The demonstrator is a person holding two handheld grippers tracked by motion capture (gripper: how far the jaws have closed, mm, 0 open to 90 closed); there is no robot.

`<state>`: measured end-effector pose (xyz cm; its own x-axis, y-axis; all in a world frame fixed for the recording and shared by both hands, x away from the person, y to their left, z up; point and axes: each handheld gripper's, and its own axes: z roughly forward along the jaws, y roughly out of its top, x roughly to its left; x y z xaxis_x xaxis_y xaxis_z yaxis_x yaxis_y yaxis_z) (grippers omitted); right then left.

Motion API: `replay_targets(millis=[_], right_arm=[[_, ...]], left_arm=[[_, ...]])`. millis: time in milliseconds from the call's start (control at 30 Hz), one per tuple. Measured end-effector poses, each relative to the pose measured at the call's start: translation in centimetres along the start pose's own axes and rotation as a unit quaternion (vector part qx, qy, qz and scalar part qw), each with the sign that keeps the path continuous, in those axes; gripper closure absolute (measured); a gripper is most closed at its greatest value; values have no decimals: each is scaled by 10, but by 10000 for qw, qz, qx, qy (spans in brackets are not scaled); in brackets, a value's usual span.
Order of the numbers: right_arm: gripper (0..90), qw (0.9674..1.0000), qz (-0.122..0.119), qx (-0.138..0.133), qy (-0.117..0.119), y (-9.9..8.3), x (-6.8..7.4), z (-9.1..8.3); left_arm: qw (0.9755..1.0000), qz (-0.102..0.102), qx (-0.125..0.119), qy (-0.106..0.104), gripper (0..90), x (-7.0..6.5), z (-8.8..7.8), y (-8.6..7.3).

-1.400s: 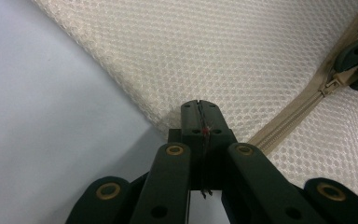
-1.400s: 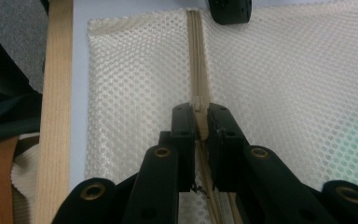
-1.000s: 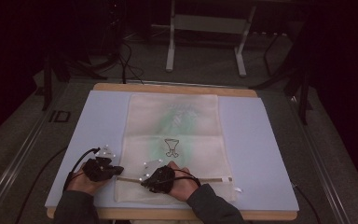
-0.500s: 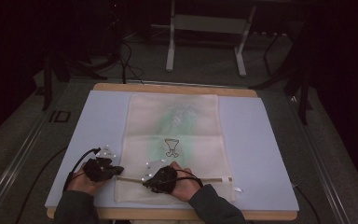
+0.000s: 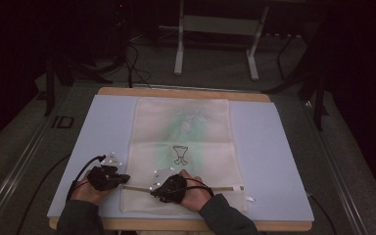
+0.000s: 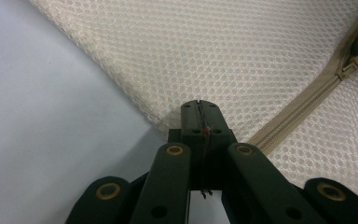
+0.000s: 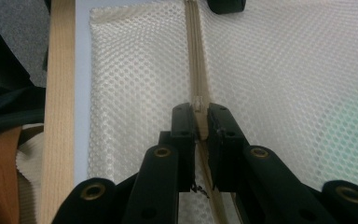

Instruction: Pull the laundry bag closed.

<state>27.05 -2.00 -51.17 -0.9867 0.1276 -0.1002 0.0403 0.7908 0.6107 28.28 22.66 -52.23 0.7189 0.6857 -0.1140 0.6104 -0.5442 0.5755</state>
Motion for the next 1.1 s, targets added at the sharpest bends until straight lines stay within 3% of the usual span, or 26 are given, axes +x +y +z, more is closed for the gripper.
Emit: replay_targets(millis=[1100], right_arm=[[820,9999,132,50,-35,-18,-4,-14]], left_arm=[[10000,8,24,12,898,0,0,0]])
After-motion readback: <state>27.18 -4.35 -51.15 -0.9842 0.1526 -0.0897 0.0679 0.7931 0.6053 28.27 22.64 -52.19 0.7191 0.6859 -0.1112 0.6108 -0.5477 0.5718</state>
